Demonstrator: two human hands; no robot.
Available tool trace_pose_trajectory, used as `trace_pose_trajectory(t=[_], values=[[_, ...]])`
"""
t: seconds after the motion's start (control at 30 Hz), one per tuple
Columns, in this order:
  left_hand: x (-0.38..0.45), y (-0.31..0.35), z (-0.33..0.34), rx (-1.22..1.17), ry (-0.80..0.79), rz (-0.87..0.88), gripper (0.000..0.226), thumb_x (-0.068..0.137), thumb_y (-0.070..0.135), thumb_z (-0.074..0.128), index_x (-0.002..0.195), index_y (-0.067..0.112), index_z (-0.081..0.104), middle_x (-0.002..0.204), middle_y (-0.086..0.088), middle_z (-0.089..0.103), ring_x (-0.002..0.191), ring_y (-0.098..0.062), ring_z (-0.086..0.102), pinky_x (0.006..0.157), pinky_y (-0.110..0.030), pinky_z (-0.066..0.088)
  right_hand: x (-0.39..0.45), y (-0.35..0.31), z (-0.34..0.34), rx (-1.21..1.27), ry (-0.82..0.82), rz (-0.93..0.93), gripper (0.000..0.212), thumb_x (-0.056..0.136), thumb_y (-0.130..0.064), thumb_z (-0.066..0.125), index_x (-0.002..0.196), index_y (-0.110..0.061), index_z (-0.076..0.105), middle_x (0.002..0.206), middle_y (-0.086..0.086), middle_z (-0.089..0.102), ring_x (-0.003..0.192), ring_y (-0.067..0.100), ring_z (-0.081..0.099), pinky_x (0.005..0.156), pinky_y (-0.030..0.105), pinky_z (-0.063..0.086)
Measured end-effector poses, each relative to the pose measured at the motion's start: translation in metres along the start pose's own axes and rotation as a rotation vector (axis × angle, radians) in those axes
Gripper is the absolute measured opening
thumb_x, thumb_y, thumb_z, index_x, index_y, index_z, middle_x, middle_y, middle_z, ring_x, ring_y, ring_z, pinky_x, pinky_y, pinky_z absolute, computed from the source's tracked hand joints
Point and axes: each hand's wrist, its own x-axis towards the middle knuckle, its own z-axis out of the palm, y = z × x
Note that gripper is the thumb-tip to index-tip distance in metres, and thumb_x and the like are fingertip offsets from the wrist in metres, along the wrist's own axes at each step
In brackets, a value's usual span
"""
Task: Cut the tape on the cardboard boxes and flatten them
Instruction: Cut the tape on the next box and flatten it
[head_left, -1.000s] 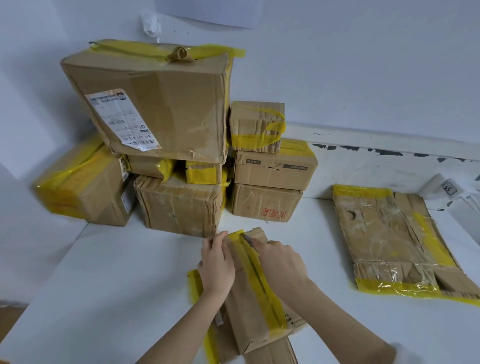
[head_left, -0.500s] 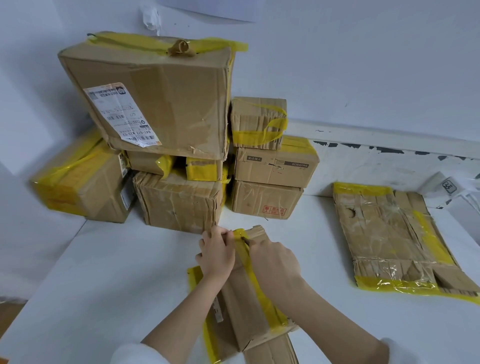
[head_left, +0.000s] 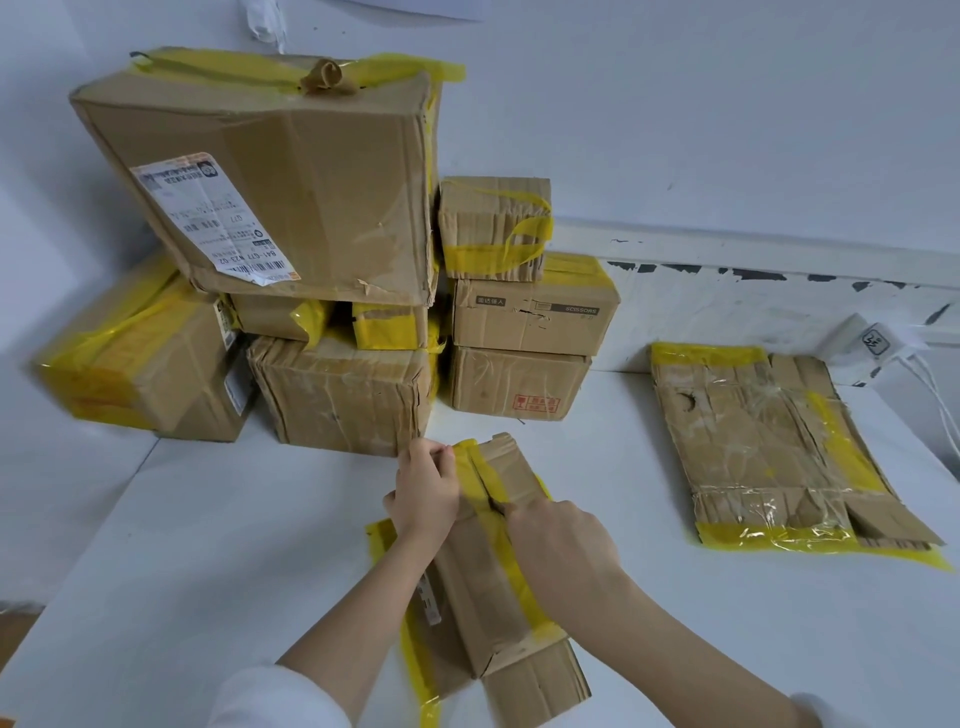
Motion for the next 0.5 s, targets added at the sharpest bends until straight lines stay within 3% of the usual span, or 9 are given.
trace_pose_trajectory(t=[0.07, 0.13, 0.23, 0.3, 0.37, 0.5], values=[[0.000, 0.001, -0.001, 0.011, -0.011, -0.012, 0.014, 0.100, 0.026, 0.039, 0.102, 0.014, 0.047, 0.113, -0.004, 0.053, 0.089, -0.012, 0.041, 0.083, -0.033, 0.027, -0.006, 0.002, -0.001, 0.000, -0.016, -0.009, 0.045, 0.090, 0.007, 0.038, 0.129, -0.012, 0.049, 0.085, 0.005, 0.050, 0.104, 0.026, 0.058, 0.062, 0.025, 0.036], [0.001, 0.002, -0.001, 0.013, -0.027, -0.054, 0.012, 0.100, 0.027, 0.038, 0.101, 0.017, 0.045, 0.117, -0.003, 0.052, 0.089, -0.012, 0.041, 0.086, -0.035, 0.027, -0.013, 0.003, -0.003, -0.007, -0.039, -0.021, 0.050, 0.089, 0.008, 0.039, 0.132, -0.015, 0.050, 0.068, 0.002, 0.032, 0.096, 0.027, 0.057, 0.055, 0.024, 0.033], [0.002, 0.003, -0.002, 0.020, -0.043, -0.089, 0.010, 0.101, 0.028, 0.036, 0.097, 0.021, 0.041, 0.118, -0.003, 0.052, 0.089, -0.014, 0.042, 0.088, -0.038, 0.027, -0.025, 0.004, -0.003, -0.036, -0.070, -0.040, 0.053, 0.087, 0.011, 0.038, 0.132, -0.016, 0.050, 0.066, 0.001, 0.024, 0.074, 0.022, 0.052, 0.049, 0.022, 0.026], [0.002, 0.003, -0.002, 0.022, -0.041, -0.085, 0.010, 0.101, 0.029, 0.036, 0.097, 0.022, 0.041, 0.117, -0.003, 0.052, 0.089, -0.015, 0.043, 0.088, -0.039, 0.027, -0.037, 0.006, -0.001, -0.032, -0.087, -0.039, 0.054, 0.087, 0.012, 0.038, 0.132, -0.015, 0.049, 0.066, 0.001, 0.025, 0.055, 0.015, 0.032, 0.045, 0.023, 0.020], [0.001, 0.002, -0.002, 0.021, -0.036, -0.078, 0.010, 0.101, 0.029, 0.036, 0.096, 0.022, 0.041, 0.116, -0.003, 0.052, 0.087, -0.015, 0.044, 0.087, -0.038, 0.026, -0.050, 0.009, 0.005, -0.024, -0.090, -0.032, 0.053, 0.089, 0.011, 0.037, 0.135, -0.014, 0.044, 0.067, 0.001, 0.023, 0.053, 0.016, 0.027, 0.045, 0.023, 0.018], [0.002, 0.002, -0.001, 0.035, -0.031, -0.067, 0.010, 0.101, 0.029, 0.036, 0.097, 0.022, 0.041, 0.116, -0.004, 0.053, 0.085, -0.016, 0.045, 0.089, -0.040, 0.028, -0.073, 0.009, 0.016, -0.002, -0.094, 0.009, 0.053, 0.091, 0.008, 0.033, 0.140, -0.012, 0.036, 0.067, 0.002, 0.018, 0.070, 0.022, 0.047, 0.046, 0.024, 0.017]])
